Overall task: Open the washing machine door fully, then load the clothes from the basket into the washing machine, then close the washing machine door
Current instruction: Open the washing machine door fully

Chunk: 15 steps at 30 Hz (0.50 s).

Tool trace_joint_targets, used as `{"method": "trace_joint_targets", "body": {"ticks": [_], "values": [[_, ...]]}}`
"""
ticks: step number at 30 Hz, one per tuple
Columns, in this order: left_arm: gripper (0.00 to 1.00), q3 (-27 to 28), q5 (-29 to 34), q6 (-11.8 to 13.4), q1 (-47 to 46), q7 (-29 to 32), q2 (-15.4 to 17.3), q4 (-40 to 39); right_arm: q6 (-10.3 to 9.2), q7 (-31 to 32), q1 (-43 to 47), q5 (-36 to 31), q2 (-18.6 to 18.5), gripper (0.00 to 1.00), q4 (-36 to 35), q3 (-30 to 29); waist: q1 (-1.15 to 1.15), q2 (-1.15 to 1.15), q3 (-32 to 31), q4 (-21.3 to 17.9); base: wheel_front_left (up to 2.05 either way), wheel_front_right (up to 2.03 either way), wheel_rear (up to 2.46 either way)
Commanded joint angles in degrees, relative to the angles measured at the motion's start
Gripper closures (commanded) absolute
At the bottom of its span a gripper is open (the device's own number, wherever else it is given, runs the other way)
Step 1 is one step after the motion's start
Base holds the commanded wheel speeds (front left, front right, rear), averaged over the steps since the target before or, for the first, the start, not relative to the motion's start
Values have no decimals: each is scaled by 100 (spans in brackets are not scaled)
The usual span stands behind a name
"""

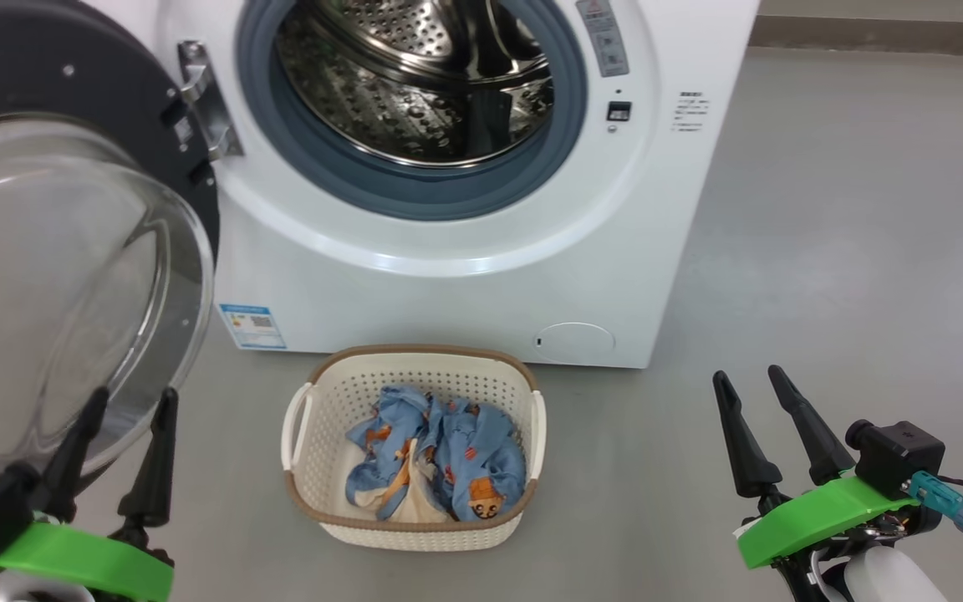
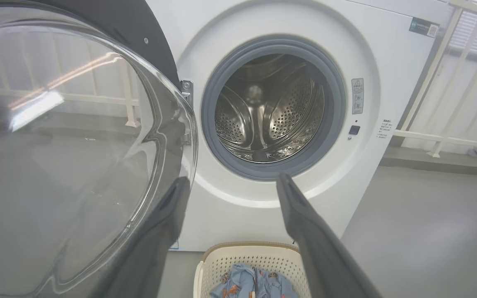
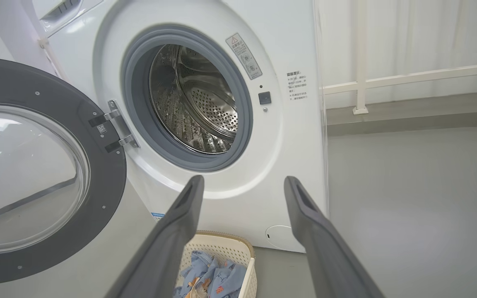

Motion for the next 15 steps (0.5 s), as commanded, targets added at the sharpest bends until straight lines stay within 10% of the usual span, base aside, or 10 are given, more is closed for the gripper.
{"method": "trace_joint_targets", "body": {"ticks": [1, 15], "values": [[0, 278, 83, 44, -72, -37, 143, -149, 43, -70, -58, 84, -58, 0, -164, 114, 0, 0, -38, -172, 0, 0, 0], [0, 609, 365, -3, 301, -37, -300, -255, 43, -70, -125, 116, -116, 0, -184, 260, 0, 0, -67, -722, 0, 0, 0]]}}
